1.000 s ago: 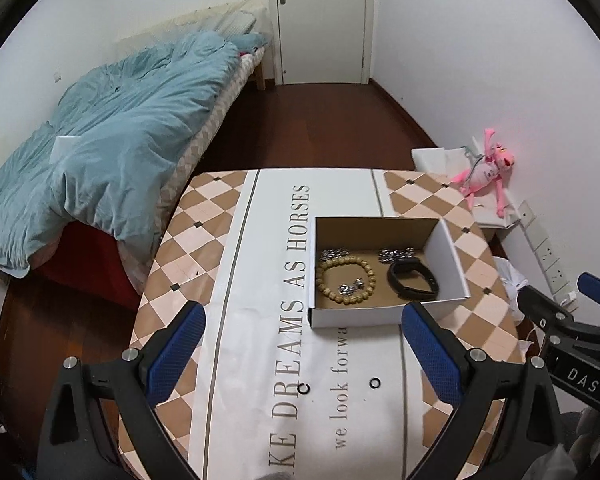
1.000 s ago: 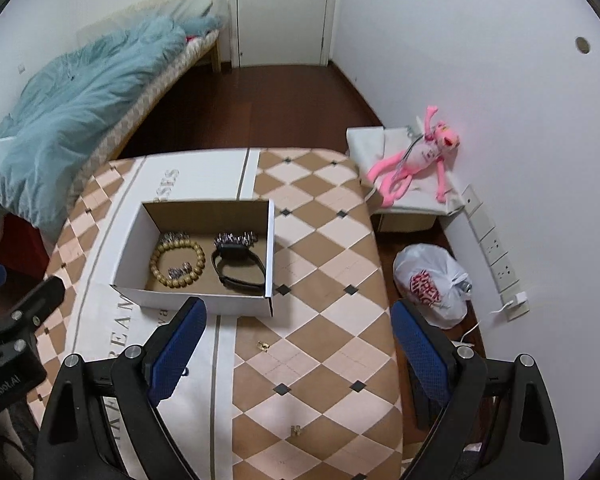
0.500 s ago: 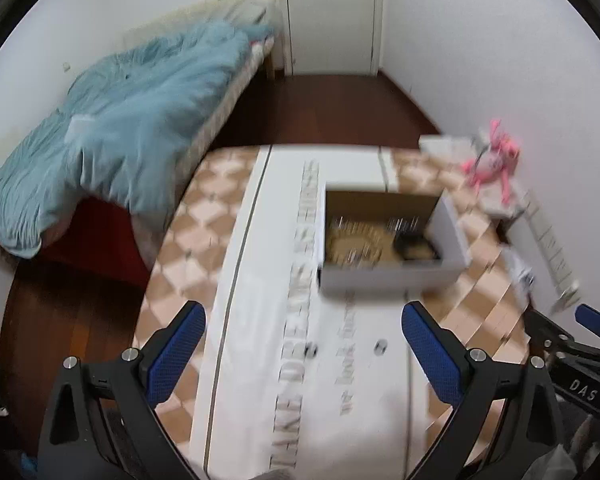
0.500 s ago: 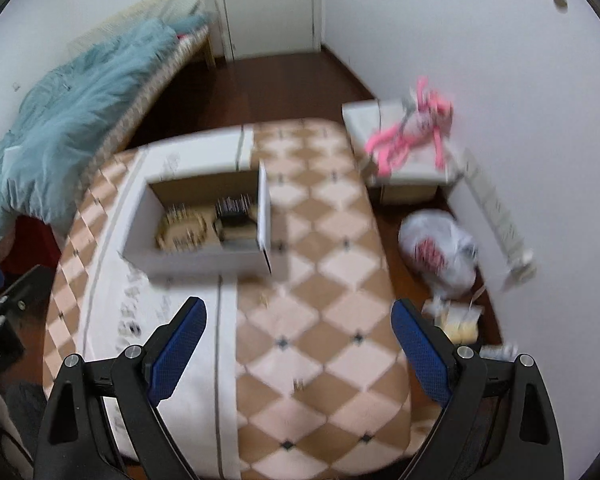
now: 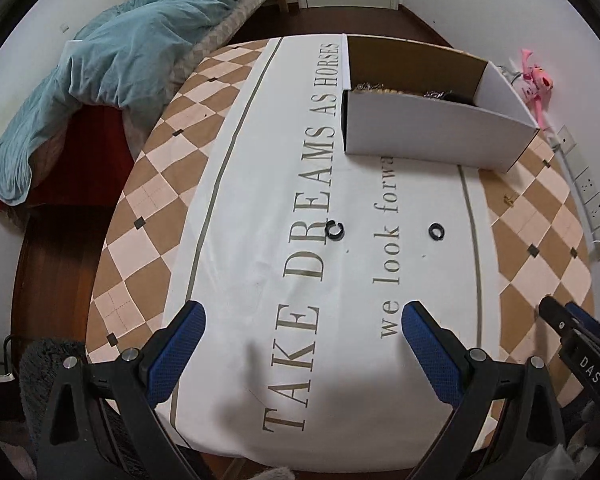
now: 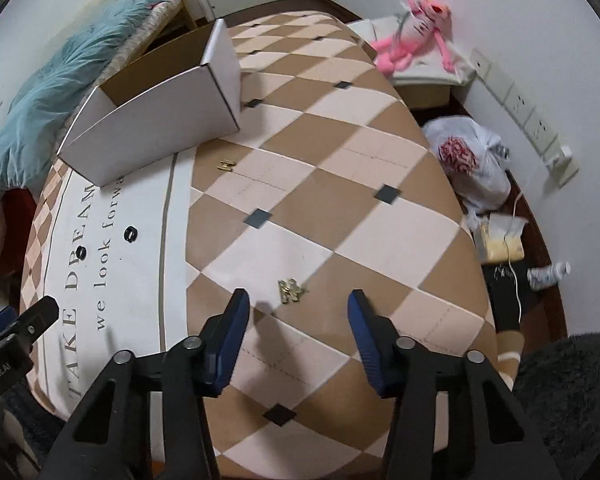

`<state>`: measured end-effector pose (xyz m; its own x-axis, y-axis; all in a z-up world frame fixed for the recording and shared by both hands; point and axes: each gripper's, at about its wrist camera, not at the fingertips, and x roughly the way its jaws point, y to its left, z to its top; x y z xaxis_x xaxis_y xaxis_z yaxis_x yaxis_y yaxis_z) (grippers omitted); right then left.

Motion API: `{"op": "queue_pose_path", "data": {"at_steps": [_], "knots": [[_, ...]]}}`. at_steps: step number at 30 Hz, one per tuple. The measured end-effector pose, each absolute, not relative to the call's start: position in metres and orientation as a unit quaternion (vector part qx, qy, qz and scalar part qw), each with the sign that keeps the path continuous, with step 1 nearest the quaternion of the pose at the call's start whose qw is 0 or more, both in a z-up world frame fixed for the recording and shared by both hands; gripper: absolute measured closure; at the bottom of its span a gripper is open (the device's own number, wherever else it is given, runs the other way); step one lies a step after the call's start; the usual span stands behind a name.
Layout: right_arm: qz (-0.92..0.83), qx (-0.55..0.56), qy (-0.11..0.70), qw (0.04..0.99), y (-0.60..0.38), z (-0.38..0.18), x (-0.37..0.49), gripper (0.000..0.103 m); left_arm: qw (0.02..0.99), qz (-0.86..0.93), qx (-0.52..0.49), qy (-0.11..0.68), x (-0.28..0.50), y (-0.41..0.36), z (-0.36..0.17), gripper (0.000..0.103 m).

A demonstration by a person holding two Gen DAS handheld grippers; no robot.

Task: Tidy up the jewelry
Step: 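Grasp the small gold earring with the right tool while the left tool grasps a black ring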

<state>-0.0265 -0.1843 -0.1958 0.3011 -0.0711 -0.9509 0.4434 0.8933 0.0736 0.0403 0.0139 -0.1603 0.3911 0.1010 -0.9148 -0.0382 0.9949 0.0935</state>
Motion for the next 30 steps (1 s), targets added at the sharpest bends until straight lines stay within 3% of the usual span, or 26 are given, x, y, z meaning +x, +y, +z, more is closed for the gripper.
{"op": "queue_pose_path", "data": {"at_steps": [3,5,7,18,27,29,30], "knots": [[-0.172,0.127,0.566,0.796,-0.176,-0.195,-0.02,0.066,0.833,0.044,0.034,0.55,0.041,0.014,-0.163,0.003],[-0.177,0.107,0.564,0.799,-0.171,-0.195,-0.02,0.081,0.832,0.046,0.037,0.551,0.042,0.015,-0.165,0.003],[-0.181,0.089,0.561,0.803,-0.166,-0.196,-0.021,0.089,0.831,0.046,0.038,0.553,0.043,0.016,-0.167,0.003],[-0.173,0.103,0.542,0.816,-0.17,-0.187,-0.019,0.089,0.831,0.032,0.029,0.554,0.048,0.011,-0.169,0.003],[-0.181,0.13,0.539,0.812,-0.198,-0.188,0.004,0.089,0.837,-0.034,0.02,0.546,0.089,-0.04,-0.174,0.004],[-0.183,0.134,0.54,0.81,-0.204,-0.19,0.008,0.089,0.838,-0.042,0.028,0.543,0.093,-0.049,-0.177,0.007],[-0.183,0.135,0.54,0.81,-0.207,-0.191,0.011,0.089,0.838,-0.045,0.033,0.542,0.095,-0.053,-0.179,0.016]]}}
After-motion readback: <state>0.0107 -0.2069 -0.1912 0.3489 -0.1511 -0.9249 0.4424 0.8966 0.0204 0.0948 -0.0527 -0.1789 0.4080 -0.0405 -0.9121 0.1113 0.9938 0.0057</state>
